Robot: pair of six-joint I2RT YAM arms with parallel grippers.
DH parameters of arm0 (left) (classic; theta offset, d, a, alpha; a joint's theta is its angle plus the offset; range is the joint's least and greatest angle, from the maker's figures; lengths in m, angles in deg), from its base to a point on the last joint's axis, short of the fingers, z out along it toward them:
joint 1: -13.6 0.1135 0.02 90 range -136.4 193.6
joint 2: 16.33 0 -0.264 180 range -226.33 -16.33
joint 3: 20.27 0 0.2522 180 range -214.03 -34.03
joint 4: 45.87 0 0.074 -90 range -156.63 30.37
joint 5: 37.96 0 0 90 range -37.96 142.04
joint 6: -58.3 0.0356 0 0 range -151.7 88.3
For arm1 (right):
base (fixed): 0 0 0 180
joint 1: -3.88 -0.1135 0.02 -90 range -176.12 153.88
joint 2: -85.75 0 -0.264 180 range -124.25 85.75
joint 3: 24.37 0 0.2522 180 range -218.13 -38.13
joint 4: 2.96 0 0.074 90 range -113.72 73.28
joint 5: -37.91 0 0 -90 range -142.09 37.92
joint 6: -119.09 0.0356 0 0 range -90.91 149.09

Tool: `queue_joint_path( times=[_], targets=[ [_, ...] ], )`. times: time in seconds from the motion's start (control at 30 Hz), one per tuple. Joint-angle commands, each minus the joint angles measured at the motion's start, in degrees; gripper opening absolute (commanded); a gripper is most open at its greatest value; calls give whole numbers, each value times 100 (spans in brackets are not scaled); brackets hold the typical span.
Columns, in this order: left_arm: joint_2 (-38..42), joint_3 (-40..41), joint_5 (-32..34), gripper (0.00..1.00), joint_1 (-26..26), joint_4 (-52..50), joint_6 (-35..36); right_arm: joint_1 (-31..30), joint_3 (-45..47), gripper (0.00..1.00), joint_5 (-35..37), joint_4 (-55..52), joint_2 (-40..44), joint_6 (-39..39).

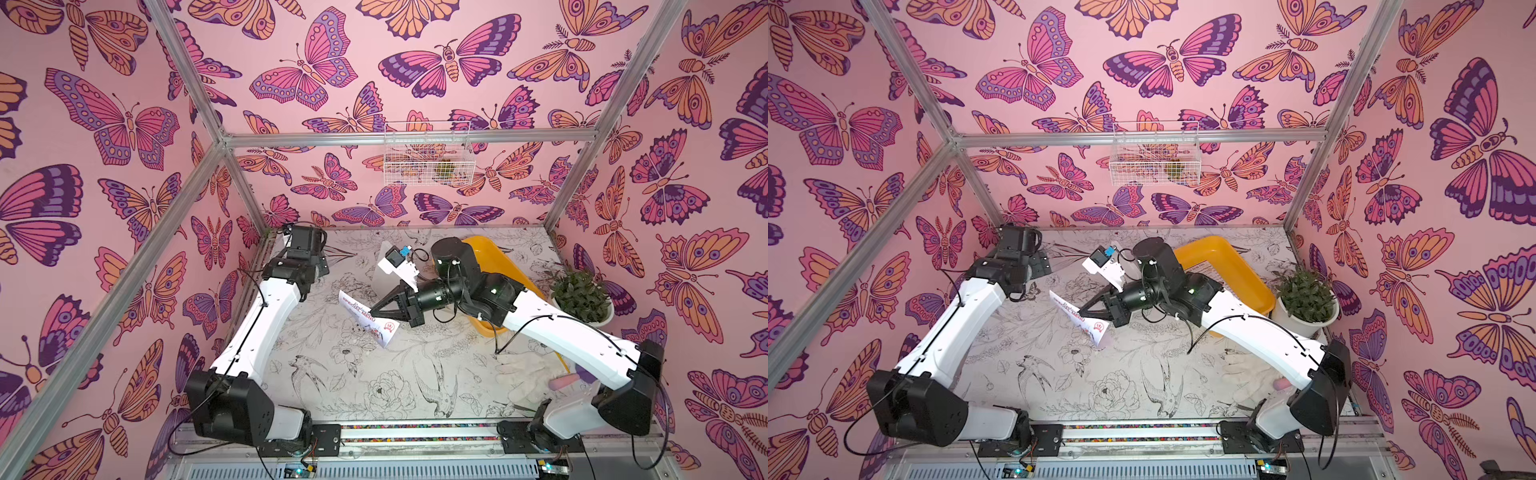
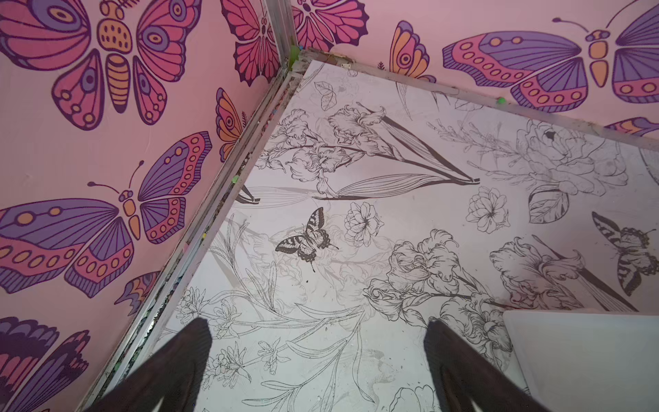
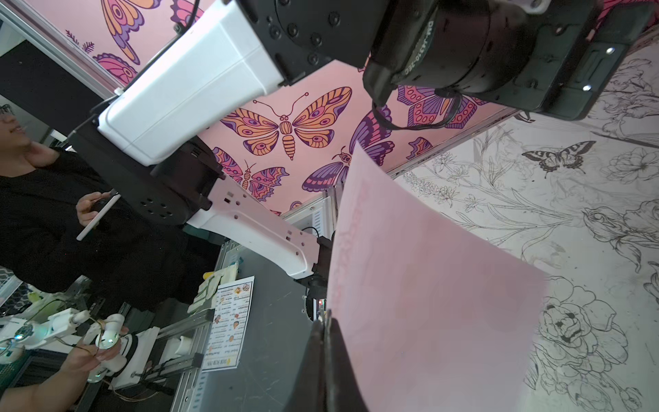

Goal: Replace the menus in the menu holders
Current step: Place the menu at the center of the board.

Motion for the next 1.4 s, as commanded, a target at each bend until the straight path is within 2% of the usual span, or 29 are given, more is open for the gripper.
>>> queue_joint_path(
  times=[0.0, 0.13, 0.33, 0.47, 0.6, 0.7, 0.73, 0.77, 0.87, 0.9, 1.07, 1.23, 1.37],
  targets=[
    [2, 94, 171, 96, 98, -199, -121, 73, -164, 0, 94, -473, -523, -537],
    [91, 157, 176, 96, 145, -218, -118, 64, -611, 0, 797, -1309, -1465, -1409],
    [206, 259, 143, 96, 150, -258, -100, -253, -1371, 0, 3000, -1838, -2842, -2751],
    [206, 305, 106, 95, 151, -282, -144, -601, -1746, 0, 4347, -1580, -3565, -3357],
    [193, 340, 189, 95, 152, -300, -162, -715, -1778, 1, 4936, -959, -3962, -3717],
    [211, 339, 200, 96, 167, -291, -180, -791, -1476, 6, 5358, -236, -4051, -4066],
    [213, 334, 190, 95, 164, -291, -171, -807, -1386, 15, 5568, 26, -4065, -4082],
    [212, 317, 175, 95, 167, -291, -146, -817, -1380, 28, 5702, 42, -4064, -4115],
    [270, 346, -34, 95, 166, -316, -105, -822, -1401, 44, 5810, -235, -3752, -3877],
    [295, 384, -165, 95, 143, -317, -89, -819, -1296, 46, 5754, -252, -3542, -3828],
    [434, 688, -871, 94, -256, -546, -112, -788, -647, 58, 4842, -723, -1875, -3335],
    [761, 1212, -1425, 93, -1382, -919, -400, -279, -144, 68, 3789, -2055, -489, -2397],
    [991, 1670, -2069, 93, -2510, -851, -938, 246, 1084, 71, 3640, -2412, 656, -1945]
  ],
)
